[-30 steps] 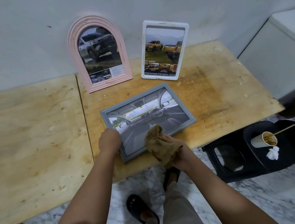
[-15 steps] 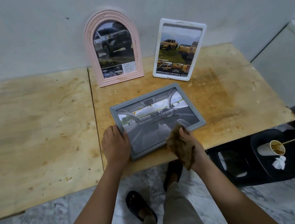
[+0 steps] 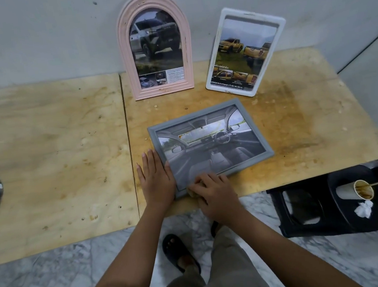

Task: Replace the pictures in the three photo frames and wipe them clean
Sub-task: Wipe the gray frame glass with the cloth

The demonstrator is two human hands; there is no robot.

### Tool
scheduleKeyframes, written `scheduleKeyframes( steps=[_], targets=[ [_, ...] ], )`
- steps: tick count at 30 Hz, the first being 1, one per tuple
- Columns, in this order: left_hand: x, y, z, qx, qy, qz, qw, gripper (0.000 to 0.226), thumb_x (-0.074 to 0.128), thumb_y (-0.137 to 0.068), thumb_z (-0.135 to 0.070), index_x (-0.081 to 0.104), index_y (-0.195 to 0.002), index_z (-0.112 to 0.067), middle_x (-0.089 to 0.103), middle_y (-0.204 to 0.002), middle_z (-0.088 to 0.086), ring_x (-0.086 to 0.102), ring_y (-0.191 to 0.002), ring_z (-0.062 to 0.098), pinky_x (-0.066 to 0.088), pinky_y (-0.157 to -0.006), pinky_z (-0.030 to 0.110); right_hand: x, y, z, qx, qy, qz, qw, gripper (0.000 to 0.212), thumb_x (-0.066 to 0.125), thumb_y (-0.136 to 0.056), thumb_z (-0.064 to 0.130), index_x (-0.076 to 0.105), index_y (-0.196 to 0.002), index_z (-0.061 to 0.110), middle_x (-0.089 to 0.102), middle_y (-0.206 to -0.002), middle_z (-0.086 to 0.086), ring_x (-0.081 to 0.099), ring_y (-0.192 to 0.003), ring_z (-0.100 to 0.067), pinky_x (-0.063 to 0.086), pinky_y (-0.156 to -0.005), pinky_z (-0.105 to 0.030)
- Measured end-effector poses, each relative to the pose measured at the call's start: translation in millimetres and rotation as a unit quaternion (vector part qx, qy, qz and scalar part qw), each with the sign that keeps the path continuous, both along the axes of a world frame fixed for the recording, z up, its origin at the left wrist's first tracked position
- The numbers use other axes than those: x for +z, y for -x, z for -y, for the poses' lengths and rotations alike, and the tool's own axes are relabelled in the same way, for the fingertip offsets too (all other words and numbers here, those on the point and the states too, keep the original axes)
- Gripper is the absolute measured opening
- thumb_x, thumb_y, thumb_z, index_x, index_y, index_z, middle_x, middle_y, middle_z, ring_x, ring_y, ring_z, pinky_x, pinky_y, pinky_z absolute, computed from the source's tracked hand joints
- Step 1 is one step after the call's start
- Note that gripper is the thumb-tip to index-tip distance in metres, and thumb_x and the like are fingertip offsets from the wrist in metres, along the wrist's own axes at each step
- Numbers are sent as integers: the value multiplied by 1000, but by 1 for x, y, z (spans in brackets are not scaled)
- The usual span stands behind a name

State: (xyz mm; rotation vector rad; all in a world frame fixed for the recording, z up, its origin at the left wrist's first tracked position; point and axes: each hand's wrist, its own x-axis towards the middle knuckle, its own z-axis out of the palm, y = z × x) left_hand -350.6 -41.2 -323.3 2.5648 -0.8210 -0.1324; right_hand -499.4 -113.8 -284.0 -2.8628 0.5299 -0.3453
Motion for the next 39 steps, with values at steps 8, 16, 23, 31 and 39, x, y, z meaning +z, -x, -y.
scheduleKeyframes(
  steps=[8,16,23,31,39],
  targets=[
    [0,0,0,4,-7,1,1000,59,22,-95,-34,42,-138,2,42,-144,17,36,-136,34,18,-111,50,0,-7,3,25,62,-6,998,13,53,-74,23,65,-78,24,61,-84,2,54,-72,-21,29,-62,-31],
    [1,0,0,1,-16,15,1000,54,29,-95,-30,47,-133,3,48,-139,18,43,-131,35,28,-107,53,1,-13,2,33,104,-34,993,16,48,-76,17,63,-79,24,57,-80,1,50,-69,-22,33,-61,-32],
    [2,2,0,-4,-18,11,1000,53,30,-95,-29,48,-132,4,48,-138,19,43,-131,36,29,-107,53,-1,-7,15,47,133,-61,988,18,50,-73,18,63,-84,24,57,-83,0,50,-72,-23,29,-63,-33],
    [4,2,1,-7,-50,-7,999,59,20,-96,-32,40,-138,3,39,-146,18,33,-138,34,20,-112,52,2,25,65,16,150,-57,987,23,47,-71,11,62,-84,23,59,-82,-2,49,-69,-25,31,-62,-34],
    [10,2,3,1,-104,-45,994,54,19,-102,-31,11,-150,-8,7,-159,5,0,-147,20,-4,-118,39,3,34,80,-11,159,-71,985,25,43,-69,10,62,-79,22,59,-78,-2,48,-67,-25,29,-60,-31]
  ],
)
